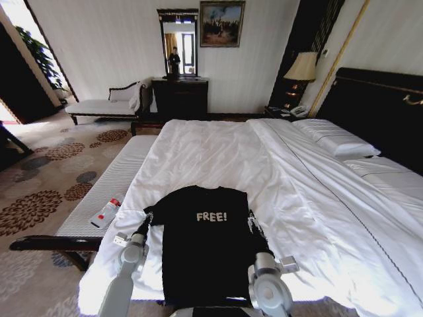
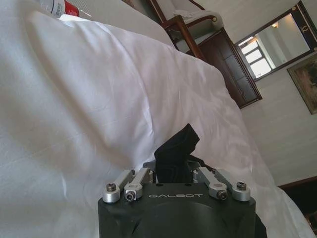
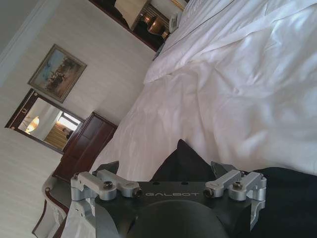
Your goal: Fold the clothes on the bed.
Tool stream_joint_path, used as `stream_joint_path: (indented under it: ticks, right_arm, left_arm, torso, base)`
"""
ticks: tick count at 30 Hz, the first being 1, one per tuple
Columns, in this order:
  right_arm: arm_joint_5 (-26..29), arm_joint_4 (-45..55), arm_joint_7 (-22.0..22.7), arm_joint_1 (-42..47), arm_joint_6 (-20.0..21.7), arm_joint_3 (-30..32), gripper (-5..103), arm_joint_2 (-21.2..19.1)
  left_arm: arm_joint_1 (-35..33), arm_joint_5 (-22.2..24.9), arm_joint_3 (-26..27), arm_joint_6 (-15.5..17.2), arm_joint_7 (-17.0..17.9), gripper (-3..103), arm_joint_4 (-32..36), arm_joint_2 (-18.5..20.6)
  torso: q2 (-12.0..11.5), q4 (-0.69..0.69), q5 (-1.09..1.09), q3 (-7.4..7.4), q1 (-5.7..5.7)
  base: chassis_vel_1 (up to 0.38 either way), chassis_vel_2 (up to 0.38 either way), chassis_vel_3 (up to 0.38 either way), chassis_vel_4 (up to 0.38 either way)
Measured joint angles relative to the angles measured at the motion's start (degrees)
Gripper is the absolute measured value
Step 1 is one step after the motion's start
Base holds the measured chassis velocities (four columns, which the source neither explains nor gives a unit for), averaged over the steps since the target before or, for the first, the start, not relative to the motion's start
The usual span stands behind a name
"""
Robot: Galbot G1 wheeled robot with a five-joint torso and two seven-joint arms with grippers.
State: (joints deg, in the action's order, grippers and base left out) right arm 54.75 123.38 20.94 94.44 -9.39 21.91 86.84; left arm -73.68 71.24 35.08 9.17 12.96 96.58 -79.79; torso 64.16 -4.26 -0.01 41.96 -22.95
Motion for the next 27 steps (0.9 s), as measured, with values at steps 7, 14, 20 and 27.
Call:
stream_joint_path:
  ticks: [7,14,20,27]
  right_arm:
    - [0.0,-0.2,0.1,0.0,0.0,0.2,100,-0.1]
    - [-0.1,-0.8,0.1,0.0,-0.1,0.1,100,0.0]
    - [-0.3,-1.0,0.1,-0.1,-0.1,-0.1,100,0.0]
    - [-0.3,-1.2,0.1,-0.1,-0.1,-0.3,100,-0.3]
  left_arm:
    - [-0.4,-0.3,0.1,-0.1,0.1,7,2.5,0.5]
    - [-0.9,-1.7,-2.5,-0.1,-1.0,1,8.2,2.5]
    - [-0.7,-6.7,-7.2,-0.2,-2.9,1,9.9,3.5]
    - [-1.2,-8.6,-9.3,-0.8,-4.7,1,9.5,1.8]
  torso:
    - [0.0,0.0,0.0,0.0,0.0]
    - [0.0,0.0,0.01,0.0,0.0]
    - [0.0,0.0,0.01,0.0,0.0]
    - [0.0,0.0,0.01,0.0,0.0]
  base:
    - [0.0,0.0,0.0,0.0]
    - [0.0,0.0,0.0,0.0]
    - [0.0,0.0,0.0,0.0]
    - [0.0,0.0,0.0,0.0]
